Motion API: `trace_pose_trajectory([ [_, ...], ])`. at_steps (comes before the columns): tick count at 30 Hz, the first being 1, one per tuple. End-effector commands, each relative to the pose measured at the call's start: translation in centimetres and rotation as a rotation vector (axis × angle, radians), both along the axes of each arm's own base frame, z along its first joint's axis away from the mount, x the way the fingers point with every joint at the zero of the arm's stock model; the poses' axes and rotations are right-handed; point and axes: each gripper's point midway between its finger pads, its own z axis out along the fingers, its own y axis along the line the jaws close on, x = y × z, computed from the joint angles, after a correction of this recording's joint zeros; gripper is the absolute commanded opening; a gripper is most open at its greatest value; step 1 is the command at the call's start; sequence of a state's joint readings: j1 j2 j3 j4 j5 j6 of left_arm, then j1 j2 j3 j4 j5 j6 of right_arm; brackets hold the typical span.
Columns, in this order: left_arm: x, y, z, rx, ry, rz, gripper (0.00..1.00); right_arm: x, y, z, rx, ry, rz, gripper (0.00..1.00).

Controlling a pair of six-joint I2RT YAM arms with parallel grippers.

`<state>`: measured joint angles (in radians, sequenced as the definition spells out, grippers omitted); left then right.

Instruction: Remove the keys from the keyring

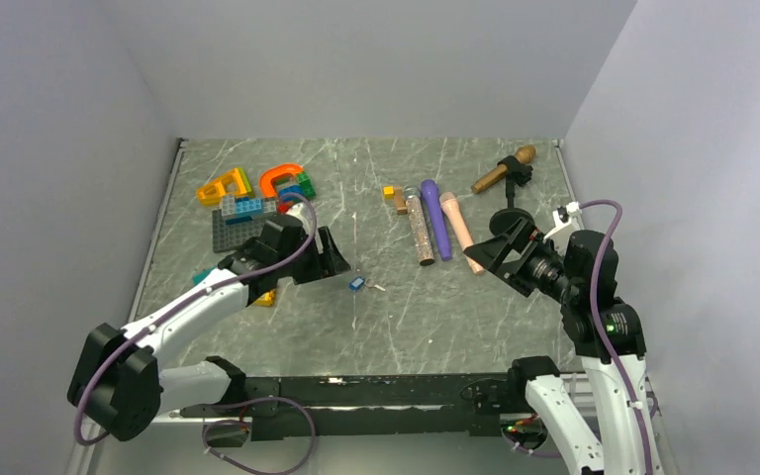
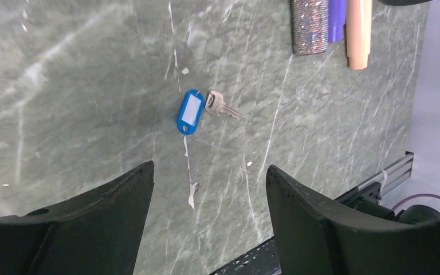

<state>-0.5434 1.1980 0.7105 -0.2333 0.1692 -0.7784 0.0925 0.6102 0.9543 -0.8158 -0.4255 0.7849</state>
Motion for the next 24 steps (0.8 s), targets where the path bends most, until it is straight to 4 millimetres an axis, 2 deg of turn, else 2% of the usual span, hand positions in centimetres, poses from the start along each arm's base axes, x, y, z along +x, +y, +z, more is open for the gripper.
trace_pose_trajectory([
  [1, 1.7, 1.3, 5.0, 0.061, -0.162, 0.014, 0.76, -0.1, 0.0, 1.9, -0.005, -0.069, 0.006, 1.0],
  [7, 2.2, 2.0, 8.0, 0.071, -0.236, 0.029, 0.77, 0.2, 0.1, 1.9, -0.007, -0.07, 0.018, 1.0],
  [12, 1.9, 1.9, 8.5, 0.033, -0.25, 0.045, 0.79, 0.4, 0.2, 2.2, -0.005, -0.087, 0.024, 1.0],
  [17, 1.0, 1.8, 4.7, 0.024, -0.169, 0.05, 0.78, 0.7, 0.1, 1.6, -0.019, -0.045, 0.02, 1.0],
  [24, 0.2, 0.8, 0.3, -0.137, -0.07, 0.102, 0.76, 0.1, -0.1, 1.2, -0.035, -0.029, 0.022, 1.0],
])
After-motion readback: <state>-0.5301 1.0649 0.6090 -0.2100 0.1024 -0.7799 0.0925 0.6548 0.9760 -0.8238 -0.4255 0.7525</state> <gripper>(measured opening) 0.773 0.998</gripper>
